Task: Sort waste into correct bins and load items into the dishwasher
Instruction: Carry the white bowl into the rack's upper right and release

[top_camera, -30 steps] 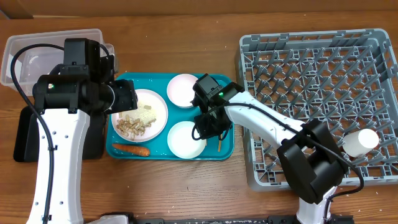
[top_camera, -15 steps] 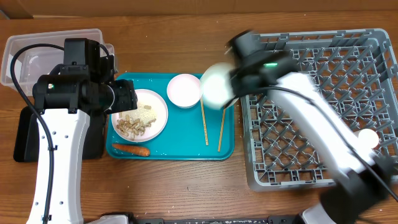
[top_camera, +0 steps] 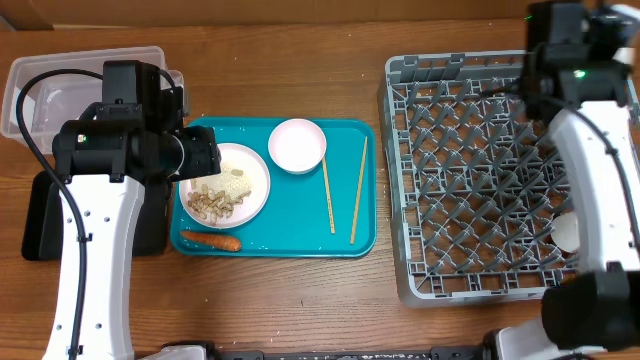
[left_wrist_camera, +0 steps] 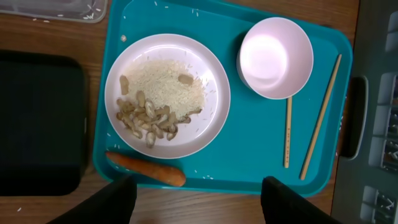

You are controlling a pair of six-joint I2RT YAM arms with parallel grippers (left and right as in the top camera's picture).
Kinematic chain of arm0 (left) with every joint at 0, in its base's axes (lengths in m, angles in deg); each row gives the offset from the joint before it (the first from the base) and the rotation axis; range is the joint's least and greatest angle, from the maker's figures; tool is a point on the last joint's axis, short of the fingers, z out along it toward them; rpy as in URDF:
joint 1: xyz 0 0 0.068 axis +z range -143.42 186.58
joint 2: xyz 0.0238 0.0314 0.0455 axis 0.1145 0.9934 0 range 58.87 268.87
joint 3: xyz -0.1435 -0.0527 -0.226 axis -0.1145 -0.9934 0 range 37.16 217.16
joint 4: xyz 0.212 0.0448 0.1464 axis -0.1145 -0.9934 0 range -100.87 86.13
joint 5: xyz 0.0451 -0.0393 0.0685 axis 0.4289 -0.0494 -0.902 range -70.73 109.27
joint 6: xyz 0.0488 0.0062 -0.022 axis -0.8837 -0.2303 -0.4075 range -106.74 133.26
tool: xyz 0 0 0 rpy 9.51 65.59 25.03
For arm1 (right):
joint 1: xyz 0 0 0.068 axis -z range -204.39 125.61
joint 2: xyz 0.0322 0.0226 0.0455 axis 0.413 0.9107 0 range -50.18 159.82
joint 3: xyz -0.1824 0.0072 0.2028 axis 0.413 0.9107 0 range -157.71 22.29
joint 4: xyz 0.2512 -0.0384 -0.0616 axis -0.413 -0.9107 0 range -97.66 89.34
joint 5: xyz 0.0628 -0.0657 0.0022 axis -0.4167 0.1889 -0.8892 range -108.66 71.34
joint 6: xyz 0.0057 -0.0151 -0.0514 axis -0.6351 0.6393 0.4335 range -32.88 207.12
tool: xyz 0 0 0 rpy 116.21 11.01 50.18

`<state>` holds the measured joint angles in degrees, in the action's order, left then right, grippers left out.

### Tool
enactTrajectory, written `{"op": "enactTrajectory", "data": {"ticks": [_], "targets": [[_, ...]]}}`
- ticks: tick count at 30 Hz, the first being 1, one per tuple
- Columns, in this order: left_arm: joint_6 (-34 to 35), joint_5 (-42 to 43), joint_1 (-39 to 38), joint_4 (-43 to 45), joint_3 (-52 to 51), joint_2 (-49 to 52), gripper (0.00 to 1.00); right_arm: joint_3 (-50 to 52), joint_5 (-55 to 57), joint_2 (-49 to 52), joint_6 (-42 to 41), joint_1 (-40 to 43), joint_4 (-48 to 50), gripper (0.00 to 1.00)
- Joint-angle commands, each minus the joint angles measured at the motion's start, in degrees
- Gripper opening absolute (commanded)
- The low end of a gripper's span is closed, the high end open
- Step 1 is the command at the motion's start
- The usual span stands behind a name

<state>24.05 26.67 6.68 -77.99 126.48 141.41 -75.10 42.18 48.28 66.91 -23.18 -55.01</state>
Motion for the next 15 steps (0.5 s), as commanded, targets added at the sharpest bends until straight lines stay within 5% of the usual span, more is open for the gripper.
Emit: {"op": "enactTrajectory", "data": {"ticks": [1,15], "targets": [[0.0,-0.5,0.2,0.2,0.8,0.0,0.66,-0.1,13.9,4.3,-1.1,3.9,2.9,0.04],[0.0,-0.3,0.2,0.5,0.8,0.0,0.66,-0.1,3.7,20.2,-2.7,5.1,-0.7,0.04]]}}
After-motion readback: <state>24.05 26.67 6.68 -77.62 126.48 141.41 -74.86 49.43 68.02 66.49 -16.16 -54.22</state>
